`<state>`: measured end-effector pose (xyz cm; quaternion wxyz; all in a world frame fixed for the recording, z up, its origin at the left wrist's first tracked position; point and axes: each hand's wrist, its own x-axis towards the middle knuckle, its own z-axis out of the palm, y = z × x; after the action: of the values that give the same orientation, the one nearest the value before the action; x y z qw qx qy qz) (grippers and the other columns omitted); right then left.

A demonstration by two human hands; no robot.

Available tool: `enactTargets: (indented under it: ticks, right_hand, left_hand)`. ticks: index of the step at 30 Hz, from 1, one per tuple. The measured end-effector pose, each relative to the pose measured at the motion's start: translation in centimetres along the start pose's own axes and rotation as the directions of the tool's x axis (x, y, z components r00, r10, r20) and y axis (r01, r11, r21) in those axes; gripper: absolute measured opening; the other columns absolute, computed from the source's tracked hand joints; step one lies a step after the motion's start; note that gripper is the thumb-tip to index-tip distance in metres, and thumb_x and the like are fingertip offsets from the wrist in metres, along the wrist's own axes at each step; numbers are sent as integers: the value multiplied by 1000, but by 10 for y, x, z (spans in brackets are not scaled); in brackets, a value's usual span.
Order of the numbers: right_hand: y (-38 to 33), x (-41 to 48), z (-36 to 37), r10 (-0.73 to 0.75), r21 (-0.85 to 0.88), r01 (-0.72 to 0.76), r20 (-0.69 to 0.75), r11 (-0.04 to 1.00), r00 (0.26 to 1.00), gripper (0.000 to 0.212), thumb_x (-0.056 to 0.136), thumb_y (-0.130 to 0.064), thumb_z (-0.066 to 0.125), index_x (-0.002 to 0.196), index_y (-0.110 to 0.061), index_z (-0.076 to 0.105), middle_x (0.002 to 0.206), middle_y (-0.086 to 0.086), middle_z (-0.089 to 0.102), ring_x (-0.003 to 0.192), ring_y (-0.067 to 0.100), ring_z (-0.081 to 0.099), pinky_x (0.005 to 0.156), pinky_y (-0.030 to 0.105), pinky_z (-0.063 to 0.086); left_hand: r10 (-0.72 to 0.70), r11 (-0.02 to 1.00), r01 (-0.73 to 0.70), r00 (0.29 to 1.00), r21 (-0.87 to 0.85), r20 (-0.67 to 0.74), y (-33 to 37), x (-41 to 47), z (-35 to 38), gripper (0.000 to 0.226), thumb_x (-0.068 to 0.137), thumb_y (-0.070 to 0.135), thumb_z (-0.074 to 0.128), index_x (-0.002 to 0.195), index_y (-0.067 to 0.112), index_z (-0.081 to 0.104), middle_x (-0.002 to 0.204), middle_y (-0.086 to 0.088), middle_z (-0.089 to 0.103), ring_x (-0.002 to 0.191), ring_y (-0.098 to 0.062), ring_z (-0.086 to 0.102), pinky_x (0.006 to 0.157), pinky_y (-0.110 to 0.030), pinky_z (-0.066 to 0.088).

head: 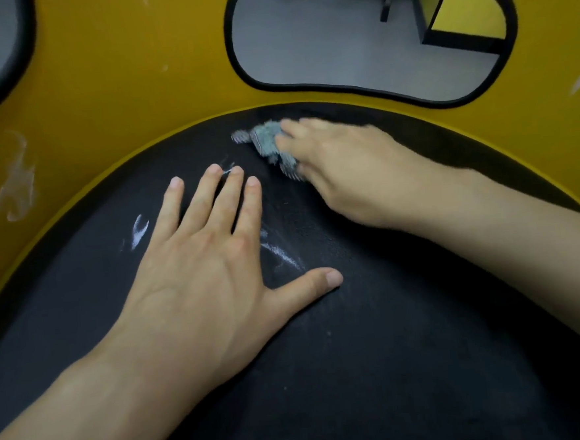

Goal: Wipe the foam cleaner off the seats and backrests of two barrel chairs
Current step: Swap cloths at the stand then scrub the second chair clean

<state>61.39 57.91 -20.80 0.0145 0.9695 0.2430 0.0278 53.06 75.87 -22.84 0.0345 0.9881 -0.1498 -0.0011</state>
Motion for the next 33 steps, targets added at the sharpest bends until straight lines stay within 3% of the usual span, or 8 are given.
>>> enactTargets:
  ticks: [4, 7, 11, 16, 22, 25, 28, 33]
  right_hand:
    - [-10, -72, 0, -47, -18, 49, 83, 999, 995, 54, 105, -27, 27, 159, -25, 25, 166, -6, 20, 152, 12, 20, 115, 23, 14]
    - [-12, -104, 4, -2, -42, 6, 98, 999, 995, 59, 99, -31, 21, 156, -23, 33, 163, -6, 30, 149, 12, 26, 116, 34, 14]
    - [-13, -78, 3, 22, 94, -34, 123, 995, 992, 55, 107, -26, 20, 161, -33, 7, 167, -15, 1, 152, 4, -4, 119, 20, -3]
    - [11, 21, 10, 120, 89, -127, 82, 988, 989, 58, 107, -11, 30, 160, -29, 18, 169, -6, 9, 155, 23, 5, 124, 45, 17]
    - [17, 38, 9, 111, 36, -113, 63, 993, 992, 46, 107, -21, 30, 153, -19, 35, 162, 6, 29, 145, 32, 30, 113, 47, 33]
    - [7, -19, 2, 77, 74, -81, 62, 994, 995, 47, 107, -25, 32, 154, -25, 32, 166, -6, 22, 150, 20, 23, 115, 48, 35]
    - [-5, -79, -5, 40, 101, -54, 137, 993, 990, 55, 106, -31, 27, 159, -36, 16, 166, -18, 9, 153, 5, 9, 123, 28, 16]
    - [-13, -126, -17, 4, 121, -27, 187, 992, 982, 56, 102, -38, 21, 156, -49, 13, 160, -34, 5, 147, -12, 0, 114, 9, -1]
  left_hand:
    - [4, 1000, -4, 1000, -15, -18, -1, -1, 1, 127, 62, 100, -13, 161, 20, -13, 170, 4, -14, 153, -11, -25, 124, -41, -18]
    - [2, 1000, -2, 1000, -17, -20, -1, -1, 3, 127, 63, 100, -10, 162, 20, -9, 170, 4, -12, 153, -11, -22, 124, -40, -18]
    - [3, 1000, -3, 1000, 6, -8, -2, 0, 4, 129, 61, 101, -13, 162, 21, -10, 170, 4, -13, 153, -10, -23, 123, -39, -18]
    - [-2, 1000, 2, 1000, 20, 17, 0, -1, 1, 129, 58, 101, -15, 161, 22, -15, 169, 6, -18, 152, -9, -27, 123, -39, -19]
    - [1, 1000, -1, 1000, 17, 12, -1, -1, 2, 129, 61, 101, -14, 162, 21, -10, 170, 5, -13, 154, -11, -21, 124, -40, -16]
    - [-7, 999, 6, 1000, 34, 14, 0, -2, 3, 128, 61, 100, -16, 161, 20, -13, 169, 3, -16, 153, -12, -24, 125, -42, -15]
    - [-10, 999, 9, 1000, 34, 17, 0, -1, 3, 128, 62, 100, -15, 162, 20, -13, 169, 3, -18, 153, -12, -25, 124, -42, -16]
    - [-5, 1000, 5, 1000, 25, 16, -1, -2, 2, 128, 62, 100, -13, 162, 20, -12, 169, 4, -16, 153, -11, -25, 125, -41, -15]
